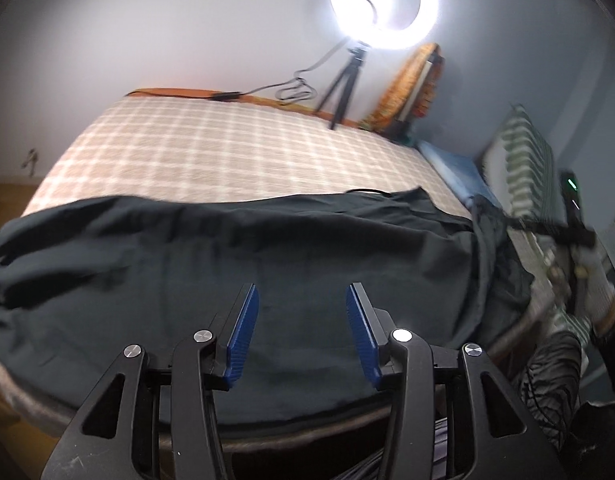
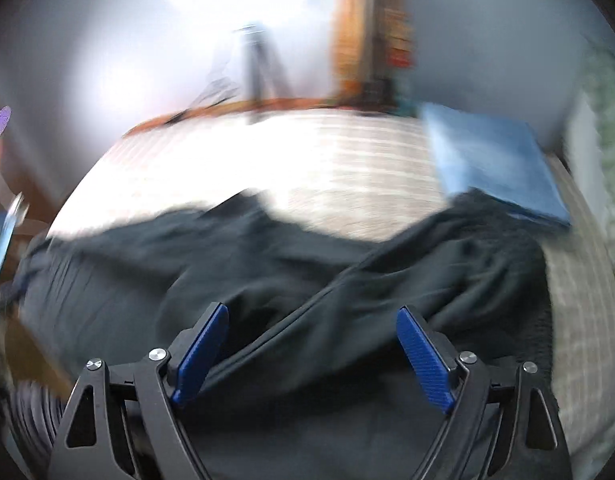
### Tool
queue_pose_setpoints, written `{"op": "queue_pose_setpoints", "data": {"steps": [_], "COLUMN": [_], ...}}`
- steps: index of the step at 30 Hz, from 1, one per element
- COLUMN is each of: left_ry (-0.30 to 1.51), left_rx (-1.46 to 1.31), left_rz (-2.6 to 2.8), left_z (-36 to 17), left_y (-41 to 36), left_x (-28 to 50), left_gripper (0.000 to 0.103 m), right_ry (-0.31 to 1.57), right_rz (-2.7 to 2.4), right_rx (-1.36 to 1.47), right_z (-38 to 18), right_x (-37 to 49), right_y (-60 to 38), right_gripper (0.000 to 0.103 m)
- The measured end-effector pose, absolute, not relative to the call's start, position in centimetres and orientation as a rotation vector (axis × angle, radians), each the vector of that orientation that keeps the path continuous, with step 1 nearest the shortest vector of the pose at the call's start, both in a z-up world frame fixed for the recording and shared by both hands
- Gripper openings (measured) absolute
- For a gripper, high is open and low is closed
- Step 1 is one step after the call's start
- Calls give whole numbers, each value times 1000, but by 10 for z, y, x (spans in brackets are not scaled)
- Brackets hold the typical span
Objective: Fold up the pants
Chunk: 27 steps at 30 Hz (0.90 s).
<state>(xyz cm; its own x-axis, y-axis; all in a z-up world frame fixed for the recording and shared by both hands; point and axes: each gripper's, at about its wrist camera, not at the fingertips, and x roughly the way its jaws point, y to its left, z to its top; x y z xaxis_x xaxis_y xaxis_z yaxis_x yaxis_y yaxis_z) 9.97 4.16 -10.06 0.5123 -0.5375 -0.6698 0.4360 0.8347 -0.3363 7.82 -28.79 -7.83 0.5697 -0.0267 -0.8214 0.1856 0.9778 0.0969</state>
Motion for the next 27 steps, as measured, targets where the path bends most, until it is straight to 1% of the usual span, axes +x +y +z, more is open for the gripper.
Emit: {"op": "queue_pose_setpoints", "data": {"steps": [4, 10, 14, 21, 24, 27], "left_ry": [866, 915, 1010, 1087, 1136, 1185], "left_rx": [-71, 11, 86, 213, 217, 244], "left_rz": [-671, -837, -942, -1074, -1143, -1193], "left_z": [-91, -83, -93, -105, -113, -123], "left_y": [12, -36, -83, -144, -166, -186], "left_x": [110, 119, 129, 128, 122, 112], "left_gripper": [44, 44, 44, 44, 44, 44], "right_ry": [989, 1044, 1070, 1122, 1134, 1156], "right_rz": [-258, -437, -546, -588, -602, -624], "right_rx": [300, 380, 353, 277, 287, 298], "right_z": [-81, -106, -121, -134, -139, -147], "right_x": [116, 160, 180, 195, 195, 191], "right_y": [-333, -370, -375, -367, -371, -378], "right_gripper": [88, 83, 82, 82, 77, 62]}}
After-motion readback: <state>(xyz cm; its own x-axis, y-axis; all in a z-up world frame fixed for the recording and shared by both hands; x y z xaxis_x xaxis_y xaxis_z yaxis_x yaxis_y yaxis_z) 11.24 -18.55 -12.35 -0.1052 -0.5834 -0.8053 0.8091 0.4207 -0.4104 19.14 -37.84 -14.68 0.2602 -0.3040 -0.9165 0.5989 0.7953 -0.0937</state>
